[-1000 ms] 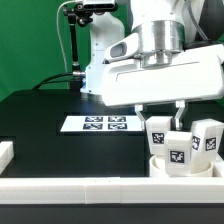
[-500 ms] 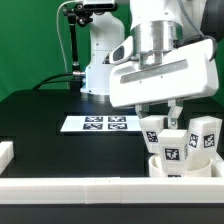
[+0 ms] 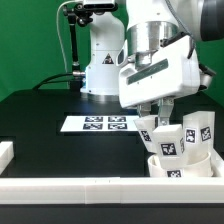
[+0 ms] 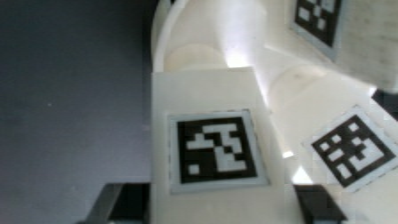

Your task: Assemble stool

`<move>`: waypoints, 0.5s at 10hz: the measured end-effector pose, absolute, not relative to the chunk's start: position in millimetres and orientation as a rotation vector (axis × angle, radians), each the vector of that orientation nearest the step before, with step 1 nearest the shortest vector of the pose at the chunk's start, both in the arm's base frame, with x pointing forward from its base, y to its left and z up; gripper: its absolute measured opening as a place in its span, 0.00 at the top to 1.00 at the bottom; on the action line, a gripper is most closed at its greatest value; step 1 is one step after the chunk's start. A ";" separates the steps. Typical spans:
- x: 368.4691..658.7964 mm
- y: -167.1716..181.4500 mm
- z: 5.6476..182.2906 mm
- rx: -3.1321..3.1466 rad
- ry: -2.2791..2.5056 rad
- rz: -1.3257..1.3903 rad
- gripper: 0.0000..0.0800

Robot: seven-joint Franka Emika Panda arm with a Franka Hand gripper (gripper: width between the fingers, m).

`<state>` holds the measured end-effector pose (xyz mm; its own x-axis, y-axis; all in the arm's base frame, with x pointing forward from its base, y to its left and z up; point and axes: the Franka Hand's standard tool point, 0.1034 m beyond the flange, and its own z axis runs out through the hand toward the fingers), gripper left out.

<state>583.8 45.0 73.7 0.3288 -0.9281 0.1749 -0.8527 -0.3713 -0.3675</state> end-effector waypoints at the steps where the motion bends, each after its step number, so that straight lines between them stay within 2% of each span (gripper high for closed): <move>1: 583.9 45.6 73.8 -2.383 1.622 -0.529 0.57; 2: 582.1 51.8 73.7 -2.397 1.609 -0.492 0.29; 3: 580.9 57.4 76.6 -2.407 1.598 -0.456 0.29; 4: 582.8 57.5 82.3 -2.413 1.584 -0.450 0.21; 5: 584.0 57.2 87.2 -2.415 1.572 -0.442 0.19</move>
Offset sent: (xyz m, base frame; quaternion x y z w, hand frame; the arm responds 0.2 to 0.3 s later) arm 0.0034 0.0008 0.0217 -0.0263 -0.0127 -0.0708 0.9971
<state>584.0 57.2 87.2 0.3806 -0.9159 0.1272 -0.8478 -0.4006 -0.3476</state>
